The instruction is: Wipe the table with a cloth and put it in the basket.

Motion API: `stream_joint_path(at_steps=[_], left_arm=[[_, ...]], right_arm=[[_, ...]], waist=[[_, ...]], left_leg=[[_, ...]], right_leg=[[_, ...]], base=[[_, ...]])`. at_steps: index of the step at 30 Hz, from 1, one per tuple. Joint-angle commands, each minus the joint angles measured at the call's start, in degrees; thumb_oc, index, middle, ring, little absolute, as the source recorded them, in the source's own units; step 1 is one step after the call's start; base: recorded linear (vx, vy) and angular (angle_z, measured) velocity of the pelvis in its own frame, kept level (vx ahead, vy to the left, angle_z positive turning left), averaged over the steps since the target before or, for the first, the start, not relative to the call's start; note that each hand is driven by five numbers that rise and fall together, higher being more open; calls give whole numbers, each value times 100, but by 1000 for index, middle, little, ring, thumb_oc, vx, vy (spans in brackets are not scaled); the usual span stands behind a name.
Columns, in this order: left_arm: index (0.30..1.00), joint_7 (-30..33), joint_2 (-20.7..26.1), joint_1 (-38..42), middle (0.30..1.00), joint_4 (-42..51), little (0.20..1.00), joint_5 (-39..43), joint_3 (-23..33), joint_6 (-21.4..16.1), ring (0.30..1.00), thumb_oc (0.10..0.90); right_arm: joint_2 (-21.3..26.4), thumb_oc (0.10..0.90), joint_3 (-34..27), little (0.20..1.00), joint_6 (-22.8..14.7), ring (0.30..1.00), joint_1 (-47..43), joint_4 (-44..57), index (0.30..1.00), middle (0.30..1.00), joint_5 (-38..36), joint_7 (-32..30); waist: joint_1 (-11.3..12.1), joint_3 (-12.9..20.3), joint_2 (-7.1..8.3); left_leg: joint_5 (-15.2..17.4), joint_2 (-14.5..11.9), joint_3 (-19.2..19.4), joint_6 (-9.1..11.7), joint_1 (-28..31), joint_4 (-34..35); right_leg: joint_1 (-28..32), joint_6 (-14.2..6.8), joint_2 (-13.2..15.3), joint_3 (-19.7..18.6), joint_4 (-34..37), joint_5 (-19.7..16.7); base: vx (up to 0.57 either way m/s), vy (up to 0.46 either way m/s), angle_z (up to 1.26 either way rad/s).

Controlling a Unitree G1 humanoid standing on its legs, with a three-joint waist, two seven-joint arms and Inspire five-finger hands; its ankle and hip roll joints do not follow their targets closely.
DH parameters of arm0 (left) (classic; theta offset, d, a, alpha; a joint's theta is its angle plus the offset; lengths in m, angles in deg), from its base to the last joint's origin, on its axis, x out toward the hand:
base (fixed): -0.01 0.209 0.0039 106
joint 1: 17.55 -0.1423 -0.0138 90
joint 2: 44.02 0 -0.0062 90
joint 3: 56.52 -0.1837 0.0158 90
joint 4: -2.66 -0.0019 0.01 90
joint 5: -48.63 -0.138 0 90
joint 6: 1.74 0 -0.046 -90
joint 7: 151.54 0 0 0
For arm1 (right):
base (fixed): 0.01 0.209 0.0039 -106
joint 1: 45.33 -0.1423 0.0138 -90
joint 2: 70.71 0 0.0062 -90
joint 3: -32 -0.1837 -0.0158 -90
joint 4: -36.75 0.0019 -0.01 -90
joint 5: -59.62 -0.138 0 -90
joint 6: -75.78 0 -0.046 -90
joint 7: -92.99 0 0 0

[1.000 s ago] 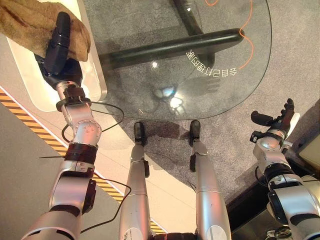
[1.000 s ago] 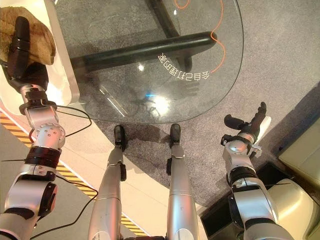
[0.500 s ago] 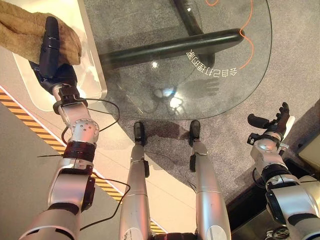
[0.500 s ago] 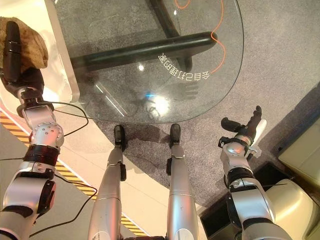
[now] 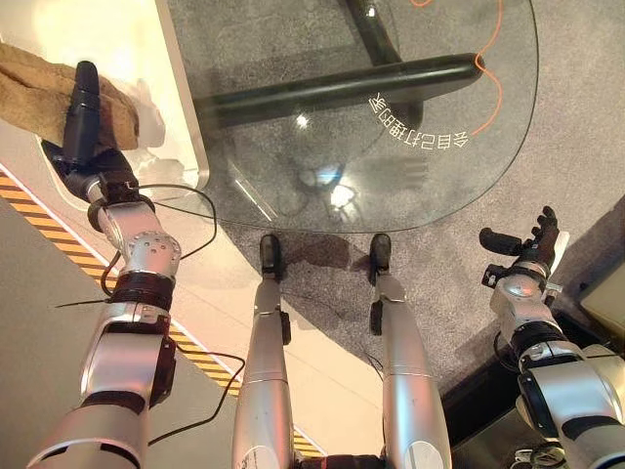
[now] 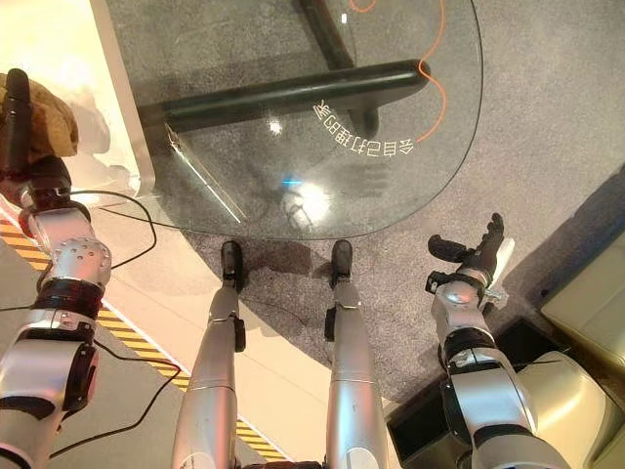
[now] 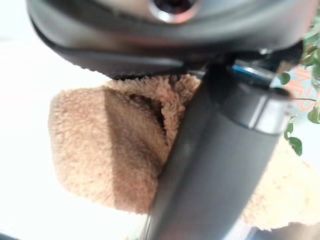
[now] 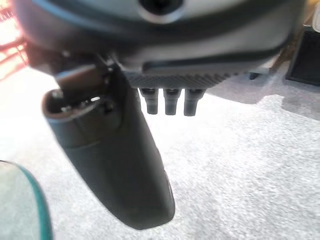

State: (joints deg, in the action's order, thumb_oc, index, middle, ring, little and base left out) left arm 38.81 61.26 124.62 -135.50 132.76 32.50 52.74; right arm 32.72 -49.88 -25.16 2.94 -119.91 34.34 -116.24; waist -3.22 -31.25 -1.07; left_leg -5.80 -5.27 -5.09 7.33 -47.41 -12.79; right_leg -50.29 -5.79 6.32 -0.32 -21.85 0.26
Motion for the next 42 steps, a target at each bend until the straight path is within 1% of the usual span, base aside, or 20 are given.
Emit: stream_joint_path(at_steps=[1,3,6,7,9,11,12,14,16,17,18,21,22,24,25,28,36,41,42], left_arm=[[300,155,855,546,300,-98,200,-807,346,-463,300,100],[300,451,909,574,300,-246,200,-1083,257,-263,300,100],[300,673,954,619,300,-394,200,-1335,190,-89,300,100],[300,698,959,620,300,-409,200,-1369,183,-84,300,100],[300,910,1016,641,300,-515,200,-1656,127,77,300,100],[300,972,1033,663,300,-554,200,-1745,86,122,300,100],[300,1100,1043,701,300,-595,200,-1932,47,229,300,100],[300,1167,1054,741,300,-623,200,-2039,-6,261,300,100],[300,1449,1098,829,300,-739,200,-2501,-137,553,300,100],[300,1491,1111,872,300,-768,200,-2543,-178,651,300,100],[300,1497,1117,890,300,-777,200,-2549,-195,665,300,100],[300,1640,1164,983,300,-931,200,-2716,-296,897,300,100],[300,1734,1178,1012,300,-983,200,-2823,-317,1050,300,100],[300,1791,1178,1036,300,-1020,200,-2884,-365,1095,300,100],[300,1940,1189,1111,300,-1183,200,-2991,-409,1363,300,100],[300,2130,1266,1262,300,-1401,200,-3179,-521,1708,300,100],[300,2515,1427,1724,300,-2051,200,-3268,-801,2475,300,100],[300,2740,1506,1997,300,-2444,200,-3447,-992,2872,300,100],[300,2831,1526,2052,300,-2530,200,-3496,-1036,3007,300,100]], right_arm=[[287,800,69,900,-17,900,156,-197,900,900,-208,-53],[298,800,102,900,34,900,185,-249,900,900,-212,-9],[310,800,126,900,122,900,172,-292,900,900,-205,34],[308,800,123,900,131,900,170,-299,900,900,-195,40],[334,800,149,900,177,900,168,-331,900,900,-182,74],[341,800,177,900,200,900,161,-339,900,900,-187,85],[348,800,188,900,220,900,149,-348,900,900,-188,97],[350,800,197,900,220,900,138,-368,900,900,-183,112],[379,800,243,900,217,900,130,-381,900,900,-148,167],[380,800,260,900,225,900,106,-389,900,900,-140,175],[378,800,266,900,228,900,95,-395,900,900,-137,176],[388,800,331,900,281,900,51,-423,900,900,-146,248],[392,800,343,900,300,900,50,-410,900,900,-148,265],[383,800,365,900,329,900,36,-418,900,900,-170,272],[371,800,389,900,354,900,4,-458,900,900,-148,293],[412,800,443,900,367,900,-9,-498,900,900,-177,362],[470,800,585,900,338,900,-98,-621,900,900,-192,462],[497,800,675,900,356,900,-190,-672,900,900,-215,512],[508,800,696,900,364,900,-206,-676,900,900,-215,532]], waist=[[20,146,-32],[8,146,-39],[-2,146,-43],[-4,146,-44],[-8,146,-56],[-10,146,-59],[-16,146,-60],[-25,146,-64],[-42,146,-76],[-49,146,-83],[-50,146,-84],[-65,146,-99],[-68,146,-98],[-71,146,-95],[-80,146,-89],[-107,146,-82],[-192,146,-72],[-237,146,-51],[-252,146,-45]], left_leg=[[433,596,412,-481,45,-260],[479,583,420,-474,71,-271],[484,579,423,-470,50,-296],[483,577,422,-469,50,-293],[471,572,430,-469,57,-276],[467,568,434,-466,48,-275],[468,562,437,-467,50,-267],[468,556,439,-463,49,-264],[459,545,451,-465,34,-250],[455,542,453,-462,31,-239],[453,540,453,-461,28,-237],[443,531,461,-452,9,-238],[447,526,468,-451,-2,-244],[444,526,465,-448,-9,-247],[443,523,465,-449,-16,-260],[438,512,472,-447,-20,-267],[419,485,471,-433,-56,-274],[403,463,475,-427,-65,-265],[399,455,471,-424,-74,-269]], right_leg=[[335,475,-666,335,204,439],[354,470,-661,331,180,490],[339,467,-657,324,166,500],[338,465,-657,322,167,501],[345,468,-663,323,181,500],[338,466,-659,326,180,500],[339,464,-656,327,185,503],[334,458,-654,321,184,503],[307,454,-662,313,181,498],[302,450,-659,310,188,497],[298,448,-657,308,189,495],[285,444,-652,300,193,494],[276,443,-649,301,190,500],[271,439,-649,298,192,494],[267,443,-653,301,184,496],[265,443,-658,291,184,496],[220,441,-666,251,180,483],[209,444,-670,231,198,467],[196,444,-674,220,194,460]], base=[[0,0,0],[0,0,0],[0,0,0],[0,0,0],[0,0,0],[0,0,0],[0,0,0],[0,0,0],[0,0,0],[0,0,0],[0,0,0],[0,0,0],[0,0,0],[0,0,0],[0,0,0],[0,0,0],[0,0,0],[0,0,0],[0,0,0]])
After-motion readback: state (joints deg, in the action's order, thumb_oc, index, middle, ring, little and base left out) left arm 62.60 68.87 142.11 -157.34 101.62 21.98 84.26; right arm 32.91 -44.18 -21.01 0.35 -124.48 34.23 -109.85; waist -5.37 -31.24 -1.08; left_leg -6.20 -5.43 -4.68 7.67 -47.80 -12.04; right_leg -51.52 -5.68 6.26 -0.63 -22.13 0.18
